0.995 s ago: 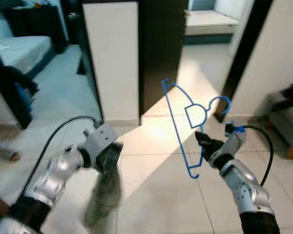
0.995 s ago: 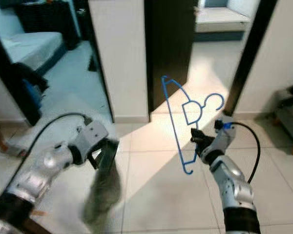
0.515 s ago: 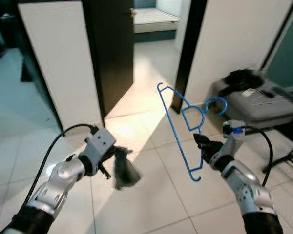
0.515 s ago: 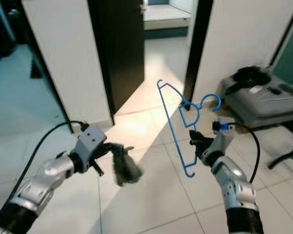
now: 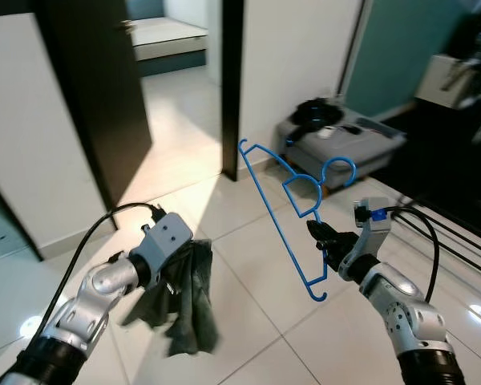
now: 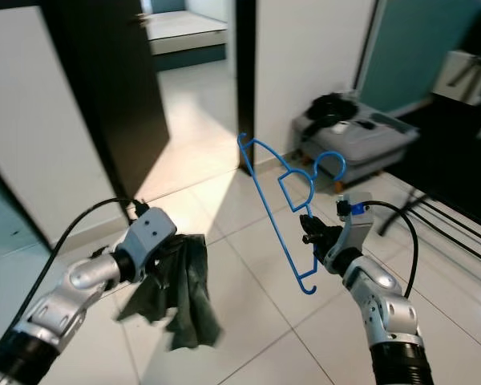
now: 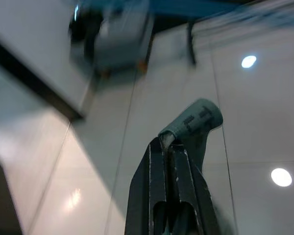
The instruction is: Hang hanger
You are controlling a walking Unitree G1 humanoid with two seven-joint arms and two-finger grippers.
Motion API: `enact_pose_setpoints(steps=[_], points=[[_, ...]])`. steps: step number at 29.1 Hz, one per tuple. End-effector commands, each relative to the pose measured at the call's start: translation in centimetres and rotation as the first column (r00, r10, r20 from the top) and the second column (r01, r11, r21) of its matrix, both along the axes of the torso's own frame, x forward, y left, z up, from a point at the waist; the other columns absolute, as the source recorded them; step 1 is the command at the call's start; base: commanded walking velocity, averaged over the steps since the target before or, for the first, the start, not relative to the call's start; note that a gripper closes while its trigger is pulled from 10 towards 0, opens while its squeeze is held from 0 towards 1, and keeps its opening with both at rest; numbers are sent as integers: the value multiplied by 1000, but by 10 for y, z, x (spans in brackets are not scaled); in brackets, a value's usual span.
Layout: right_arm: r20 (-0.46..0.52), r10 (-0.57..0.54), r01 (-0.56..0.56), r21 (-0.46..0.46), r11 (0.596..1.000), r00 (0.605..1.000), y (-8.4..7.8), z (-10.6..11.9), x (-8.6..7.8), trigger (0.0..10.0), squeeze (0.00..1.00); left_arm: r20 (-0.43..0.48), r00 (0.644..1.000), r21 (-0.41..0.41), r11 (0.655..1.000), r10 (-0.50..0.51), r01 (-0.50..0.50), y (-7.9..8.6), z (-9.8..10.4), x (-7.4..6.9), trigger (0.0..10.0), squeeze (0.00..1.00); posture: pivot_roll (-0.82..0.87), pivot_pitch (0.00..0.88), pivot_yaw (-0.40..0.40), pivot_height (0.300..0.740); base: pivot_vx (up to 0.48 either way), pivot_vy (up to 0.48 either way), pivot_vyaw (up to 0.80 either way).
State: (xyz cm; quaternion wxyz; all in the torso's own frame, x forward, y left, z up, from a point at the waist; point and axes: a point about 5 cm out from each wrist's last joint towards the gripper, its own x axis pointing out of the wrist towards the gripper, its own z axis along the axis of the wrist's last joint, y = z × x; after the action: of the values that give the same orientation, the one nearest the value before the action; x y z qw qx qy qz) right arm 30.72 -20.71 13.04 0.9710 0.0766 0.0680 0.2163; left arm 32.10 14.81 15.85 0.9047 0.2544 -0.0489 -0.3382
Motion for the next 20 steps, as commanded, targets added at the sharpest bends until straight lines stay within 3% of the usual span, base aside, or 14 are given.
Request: enact_pose_setpoints(steps=[1,6,9,10,11,15,20], points=[[74,92,-90,-37,995,993,9,17,-1,10000,0,152,988,-9,1000,-19,21,7,42,5,10000,0,-77,0,8,740,0,0,-788],[102,144,-138,-66,988,984,9,27,-2,10000,0,212,976,19,999,-42,38,7,61,8,10000,0,-77,0,8,740,0,0,-748],[142,293,-273,-145,951,946,16,45,-13,10000,0,299,953,35,999,-42,33,14,94,16,10000,0,-80,0,13,740,0,0,0],[142,293,-273,-145,951,946,16,45,-13,10000,0,299,953,35,999,-42,33,14,94,16,10000,0,-80,0,13,740,0,0,0],[169,374,-349,-163,923,912,18,57,-23,10000,0,331,943,35,999,-29,18,19,108,21,10000,0,-83,0,19,740,0,0,0],[206,426,-398,-165,902,881,10,74,-33,10000,0,352,936,54,998,-34,16,23,120,27,10000,0,-89,0,24,740,0,0,0],[217,434,-404,-172,899,874,0,81,-37,10000,0,355,934,57,998,-36,17,25,126,28,10000,0,-91,0,26,740,0,0,0]])
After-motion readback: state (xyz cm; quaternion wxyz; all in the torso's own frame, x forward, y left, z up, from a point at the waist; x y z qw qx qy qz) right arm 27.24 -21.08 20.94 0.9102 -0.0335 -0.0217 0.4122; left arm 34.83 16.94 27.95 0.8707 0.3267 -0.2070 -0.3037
